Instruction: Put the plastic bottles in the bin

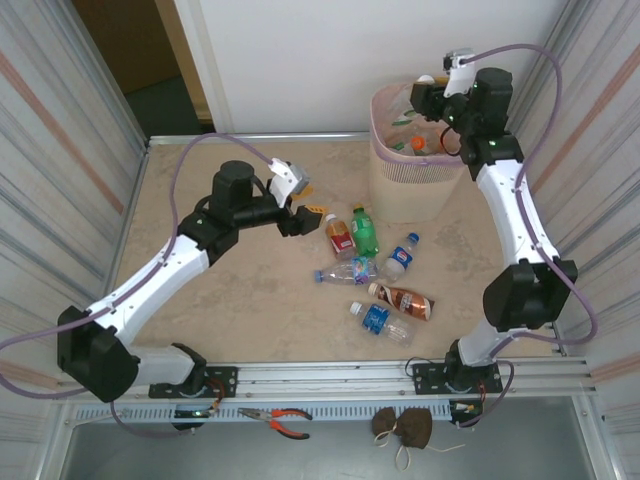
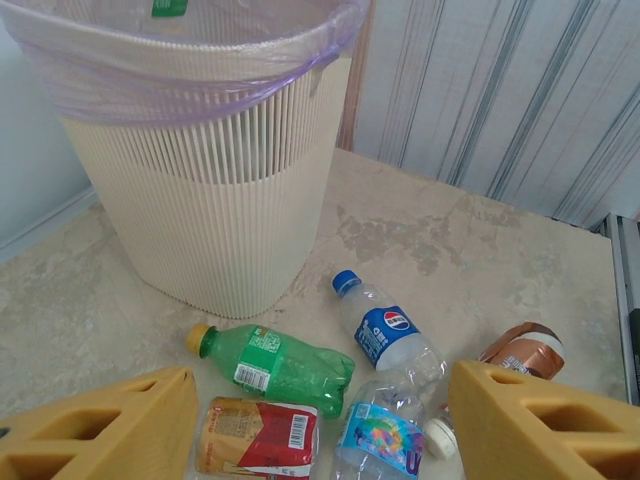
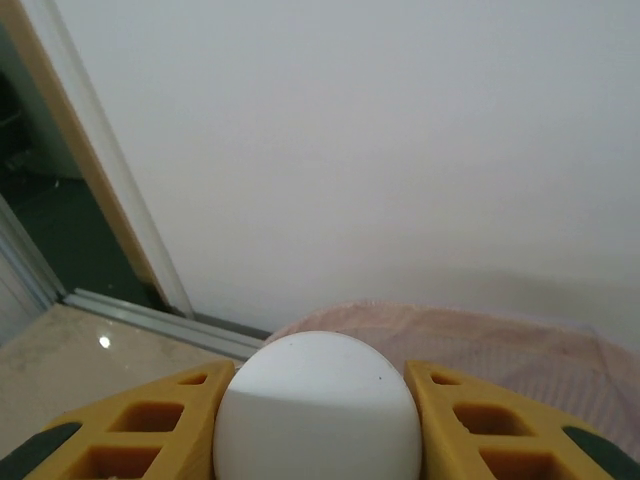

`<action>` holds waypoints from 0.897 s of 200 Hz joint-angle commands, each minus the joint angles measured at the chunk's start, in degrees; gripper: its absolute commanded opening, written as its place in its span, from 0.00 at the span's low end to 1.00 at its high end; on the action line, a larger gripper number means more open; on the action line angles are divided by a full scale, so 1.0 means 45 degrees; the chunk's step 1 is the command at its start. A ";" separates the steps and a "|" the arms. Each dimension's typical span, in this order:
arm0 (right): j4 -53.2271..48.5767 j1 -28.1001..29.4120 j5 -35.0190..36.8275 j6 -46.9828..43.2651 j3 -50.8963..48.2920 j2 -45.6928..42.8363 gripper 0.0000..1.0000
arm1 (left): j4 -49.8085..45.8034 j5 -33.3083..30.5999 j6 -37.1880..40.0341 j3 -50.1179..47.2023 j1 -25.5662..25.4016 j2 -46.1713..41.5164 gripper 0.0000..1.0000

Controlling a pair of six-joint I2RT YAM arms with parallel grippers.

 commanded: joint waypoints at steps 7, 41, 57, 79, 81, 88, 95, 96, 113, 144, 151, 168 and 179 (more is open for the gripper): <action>0.2850 0.0125 -0.1406 -0.3086 -0.1012 0.0367 0.19 | -0.0099 -0.0229 -0.0125 -0.0206 0.0106 -0.0525 0.67; 0.3079 0.0323 -0.1555 -0.4165 -0.1185 0.1207 0.20 | -0.0113 -0.0334 -0.0204 -0.0381 0.0123 -0.0661 0.67; 0.3132 0.0398 -0.1520 -0.4493 -0.1296 0.1545 0.20 | -0.0103 -0.0363 -0.0253 -0.0416 0.0123 -0.0701 0.67; 0.2900 0.0481 -0.1386 -0.5062 -0.1609 0.1865 0.22 | -0.0103 -0.0410 -0.0283 -0.0491 0.0107 -0.0771 0.67; 0.2881 0.0474 -0.1393 -0.5101 -0.1647 0.1880 0.22 | -0.0105 -0.0411 -0.0290 -0.0515 0.0121 -0.0788 0.67; 0.2785 0.0472 -0.1443 -0.5176 -0.1761 0.1919 0.24 | -0.0084 -0.0450 -0.0304 -0.0541 0.0118 -0.0781 0.67; 0.2666 0.0464 -0.1533 -0.5227 -0.1937 0.1924 0.25 | -0.0068 -0.0450 -0.0330 -0.0562 0.0119 -0.0806 0.67; 0.2660 0.0468 -0.1539 -0.5232 -0.1957 0.1915 0.25 | -0.0057 -0.0450 -0.0330 -0.0572 0.0112 -0.0803 0.67; 0.2352 0.0471 -0.1719 -0.5316 -0.2347 0.1736 0.30 | -0.0032 -0.0379 -0.0357 -0.0618 0.0108 -0.0793 0.67; 0.1874 0.0445 -0.2061 -0.4987 -0.2662 0.1048 0.45 | 0.0110 -0.0306 -0.0447 -0.0656 0.0121 -0.0778 0.67; 0.1697 0.0428 -0.2081 -0.4928 -0.2643 0.0890 0.49 | 0.0142 -0.0295 -0.0461 -0.0623 0.0115 -0.0763 0.67; 0.1398 0.0413 -0.2120 -0.4815 -0.2617 0.0434 0.56 | 0.0163 -0.0243 -0.0485 -0.0650 0.0109 -0.0765 0.67; 0.1270 0.0376 -0.2109 -0.4666 -0.2568 0.0142 0.59 | 0.0168 -0.0235 -0.0478 -0.0676 0.0121 -0.0768 0.67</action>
